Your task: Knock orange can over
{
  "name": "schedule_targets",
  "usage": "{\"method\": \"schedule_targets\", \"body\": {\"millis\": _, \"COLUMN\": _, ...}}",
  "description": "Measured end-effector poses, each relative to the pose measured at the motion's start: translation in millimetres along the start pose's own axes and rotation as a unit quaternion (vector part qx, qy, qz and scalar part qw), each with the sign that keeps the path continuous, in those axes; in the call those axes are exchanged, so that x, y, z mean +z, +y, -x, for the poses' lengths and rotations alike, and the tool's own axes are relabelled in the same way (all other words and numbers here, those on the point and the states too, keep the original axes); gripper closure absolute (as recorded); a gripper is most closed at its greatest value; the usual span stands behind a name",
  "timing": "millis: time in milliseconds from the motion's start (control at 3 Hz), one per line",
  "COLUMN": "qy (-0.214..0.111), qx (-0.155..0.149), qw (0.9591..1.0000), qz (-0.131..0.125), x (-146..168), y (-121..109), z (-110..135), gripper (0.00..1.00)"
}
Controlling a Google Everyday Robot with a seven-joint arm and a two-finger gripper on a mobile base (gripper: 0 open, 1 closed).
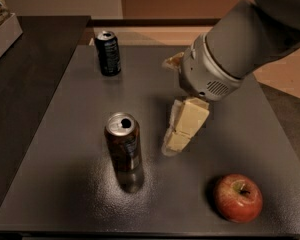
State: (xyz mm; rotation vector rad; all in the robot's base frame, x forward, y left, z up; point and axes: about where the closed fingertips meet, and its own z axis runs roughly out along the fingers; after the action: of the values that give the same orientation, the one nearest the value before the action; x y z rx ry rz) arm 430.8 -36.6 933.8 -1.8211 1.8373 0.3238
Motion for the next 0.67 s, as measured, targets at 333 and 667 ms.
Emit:
{"method": "schedule_targets", "body": {"millis": 333, "qy": -0.045, "qx": 0.001, "qw": 0.9986, "qz": 0.028, "x": 29, "y": 11, "z": 22, "gripper": 0.0}}
{"method": "schedule_targets", "body": {"millis": 667, "qy": -0.082, "qx": -0.003, "qw": 0.9947, "qz": 0.062, "x": 49, "y": 26, "z": 35, "gripper": 0.0}}
